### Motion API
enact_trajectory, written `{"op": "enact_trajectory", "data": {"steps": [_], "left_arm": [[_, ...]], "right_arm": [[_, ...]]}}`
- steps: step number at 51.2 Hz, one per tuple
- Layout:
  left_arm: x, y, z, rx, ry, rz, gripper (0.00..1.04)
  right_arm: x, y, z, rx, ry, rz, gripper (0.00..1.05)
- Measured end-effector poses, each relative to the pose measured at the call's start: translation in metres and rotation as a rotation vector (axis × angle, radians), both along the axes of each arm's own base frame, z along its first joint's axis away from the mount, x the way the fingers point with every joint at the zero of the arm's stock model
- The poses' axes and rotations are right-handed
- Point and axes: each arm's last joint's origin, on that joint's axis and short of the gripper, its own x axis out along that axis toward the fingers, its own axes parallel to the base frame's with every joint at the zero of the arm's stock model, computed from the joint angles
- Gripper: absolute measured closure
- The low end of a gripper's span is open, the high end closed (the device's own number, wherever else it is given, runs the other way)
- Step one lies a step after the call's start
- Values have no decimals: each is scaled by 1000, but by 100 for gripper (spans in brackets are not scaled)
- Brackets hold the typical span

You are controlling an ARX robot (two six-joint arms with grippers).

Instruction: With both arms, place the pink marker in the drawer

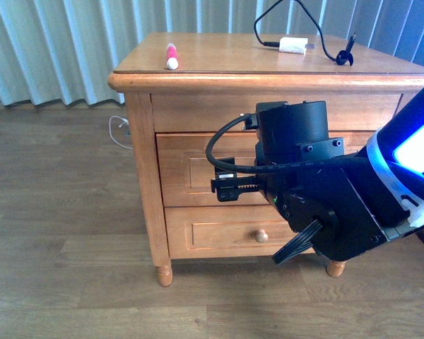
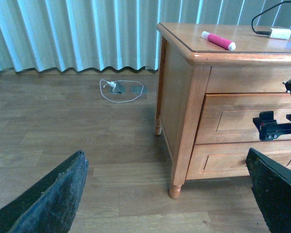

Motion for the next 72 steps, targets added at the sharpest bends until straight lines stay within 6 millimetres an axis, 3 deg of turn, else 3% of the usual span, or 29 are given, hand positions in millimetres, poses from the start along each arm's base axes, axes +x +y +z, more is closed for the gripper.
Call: {"op": "enact_trajectory", "data": {"steps": [10, 31, 45, 54, 72], "left_arm": [[0, 0, 0, 0, 0, 0, 6], [0, 0, 0, 0, 0, 0, 6], [0, 0, 0, 0, 0, 0, 6], [0, 0, 0, 0, 0, 0, 6], [0, 0, 0, 0, 0, 0, 6]], "right_arm": [[16, -11, -9, -31, 2, -14, 8], [18, -15, -16, -41, 11, -21, 9], [17, -12, -16, -43, 11, -18, 55], [17, -12, -17, -42, 19, -18, 79], [3, -17, -16, 37, 72, -32, 83]]}}
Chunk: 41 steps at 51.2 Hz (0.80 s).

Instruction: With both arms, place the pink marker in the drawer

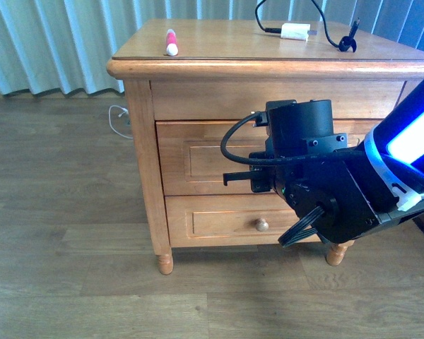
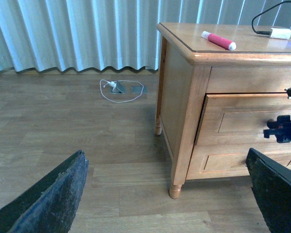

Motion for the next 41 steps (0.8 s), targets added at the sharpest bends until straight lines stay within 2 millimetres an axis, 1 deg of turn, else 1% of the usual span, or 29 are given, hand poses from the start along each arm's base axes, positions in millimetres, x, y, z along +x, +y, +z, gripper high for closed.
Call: {"op": "enact_trajectory", "data": {"steps": [6, 14, 21, 26, 29, 32, 34, 36, 37, 38, 41], "left_arm": [[0, 0, 0, 0, 0, 0, 6], [0, 0, 0, 0, 0, 0, 6], [0, 0, 0, 0, 0, 0, 6], [0, 0, 0, 0, 0, 0, 6], [0, 0, 0, 0, 0, 0, 6], [0, 0, 0, 0, 0, 0, 6], [0, 0, 0, 0, 0, 0, 6], [0, 0, 0, 0, 0, 0, 6], [0, 0, 0, 0, 0, 0, 6], [0, 0, 0, 0, 0, 0, 6], [0, 0, 0, 0, 0, 0, 6]], "right_arm": [[-16, -3, 2, 30, 27, -1, 83], [-48, -8, 6, 41, 83, -7, 83], [-82, -14, 11, 36, 149, -12, 83], [-119, -22, 16, 43, 195, -1, 83], [-136, -27, 17, 44, 209, 5, 83], [-147, -31, 18, 44, 212, 5, 82], [-147, -32, 20, 53, 213, 4, 73], [-149, -33, 21, 58, 213, 0, 65], [-149, -33, 22, 59, 213, 0, 64], [-150, -34, 24, 62, 213, -4, 58], [-154, -35, 30, 70, 212, -6, 48]]}}
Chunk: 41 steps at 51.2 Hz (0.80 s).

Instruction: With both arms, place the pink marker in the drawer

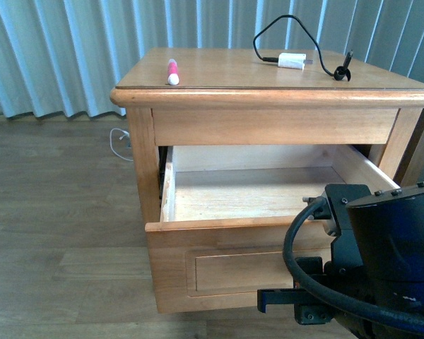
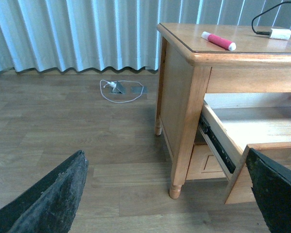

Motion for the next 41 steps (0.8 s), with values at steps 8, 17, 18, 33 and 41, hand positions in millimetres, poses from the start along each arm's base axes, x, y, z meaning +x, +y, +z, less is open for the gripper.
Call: {"op": "enact_trajectory", "data": {"steps": [8, 17, 18, 33, 41], "left_arm": [[0, 0, 0, 0, 0, 0, 6], [0, 0, 0, 0, 0, 0, 6], [0, 0, 0, 0, 0, 0, 6], [0, 0, 0, 0, 0, 0, 6], [0, 0, 0, 0, 0, 0, 6]], "right_arm": [[-20, -8, 25, 40, -17, 20, 19], [-52, -23, 66, 85, -74, 38, 9], [-54, -24, 68, 88, -78, 39, 9], [-125, -64, 135, 162, -220, 51, 8], [-147, -74, 138, 184, -241, 66, 8]]}}
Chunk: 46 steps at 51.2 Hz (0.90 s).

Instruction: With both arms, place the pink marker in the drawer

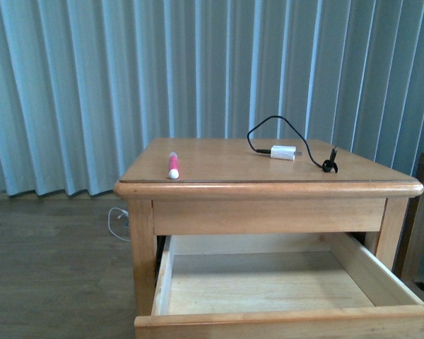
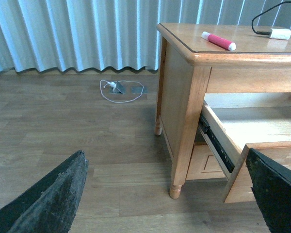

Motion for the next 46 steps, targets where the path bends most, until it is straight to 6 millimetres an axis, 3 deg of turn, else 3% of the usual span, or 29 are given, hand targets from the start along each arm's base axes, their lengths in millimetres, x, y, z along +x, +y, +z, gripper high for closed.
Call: {"op": "enact_trajectory", "data": {"steps": [36, 40, 46], "left_arm": [[0, 0, 0, 0, 0, 1, 6], [5, -3, -1, -48, 52, 94, 6], [30, -21, 27, -53, 72, 4, 6]], "right_arm": [[-6, -4, -4, 65, -7, 3, 8], [-6, -4, -4, 65, -7, 3, 8], [-6, -4, -4, 65, -6, 2, 8]]}}
